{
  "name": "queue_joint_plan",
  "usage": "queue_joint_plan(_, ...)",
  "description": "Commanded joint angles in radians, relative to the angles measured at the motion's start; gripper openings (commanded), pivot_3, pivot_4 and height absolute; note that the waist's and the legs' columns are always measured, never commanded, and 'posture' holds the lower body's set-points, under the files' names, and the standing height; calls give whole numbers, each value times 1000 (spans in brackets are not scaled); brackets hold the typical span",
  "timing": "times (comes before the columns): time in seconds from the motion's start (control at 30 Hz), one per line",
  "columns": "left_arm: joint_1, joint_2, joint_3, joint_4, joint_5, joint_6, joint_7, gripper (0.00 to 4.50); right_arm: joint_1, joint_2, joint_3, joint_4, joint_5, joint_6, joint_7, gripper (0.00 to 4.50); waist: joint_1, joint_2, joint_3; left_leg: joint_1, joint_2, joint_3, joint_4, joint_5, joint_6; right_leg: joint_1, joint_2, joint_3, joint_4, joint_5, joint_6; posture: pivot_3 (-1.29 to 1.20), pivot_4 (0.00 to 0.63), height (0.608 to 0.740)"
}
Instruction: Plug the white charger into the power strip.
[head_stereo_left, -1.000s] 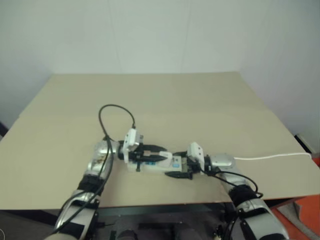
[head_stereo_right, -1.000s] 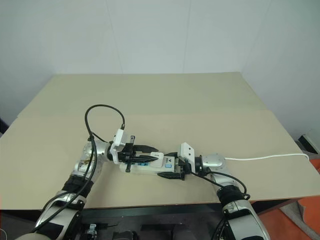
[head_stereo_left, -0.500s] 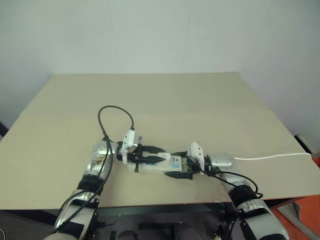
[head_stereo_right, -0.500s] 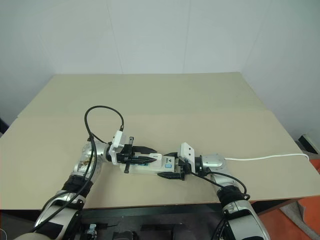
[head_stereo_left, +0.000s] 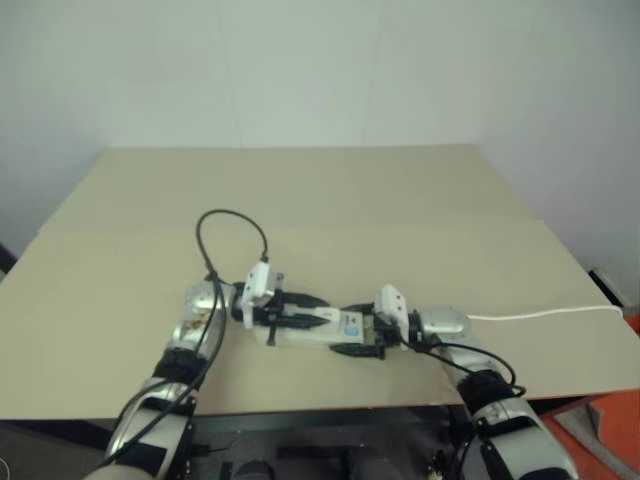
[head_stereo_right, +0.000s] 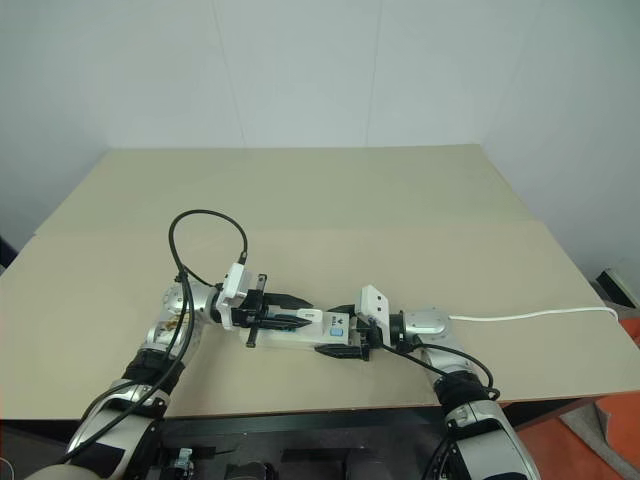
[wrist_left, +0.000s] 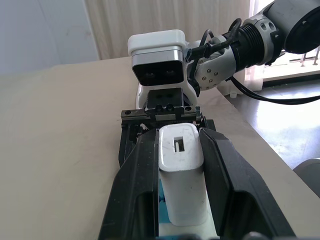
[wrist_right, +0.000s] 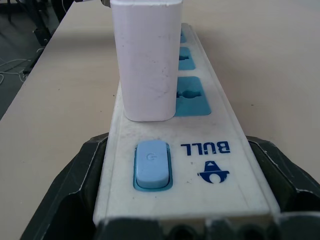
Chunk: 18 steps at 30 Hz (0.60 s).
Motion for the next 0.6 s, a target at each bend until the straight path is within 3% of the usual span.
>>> queue_joint_plan(0.03,18,27,-23,14,48,32,10,1655,9,4,9,-2,-2,12,7,3425,0,0,0,0,0,0,0,0,0,0,0,0,0,0,0,0,150,740)
queue_joint_plan(0.33,-5,-6,18,-9,14,55,67,4461,10,5,7,-2,-1,12,6,3425,1,0,0,-2,0,0,0,0,0,-1,0,0,-1,0,0,0,150,740)
queue_joint_plan(0.6,22,-8,8,-51,12,93,63,4461,13,8,9,-3,-2,11,3,3425,1,0,0,-2,0,0,0,0,0,-1,0,0,-1,0,0,0,150,740)
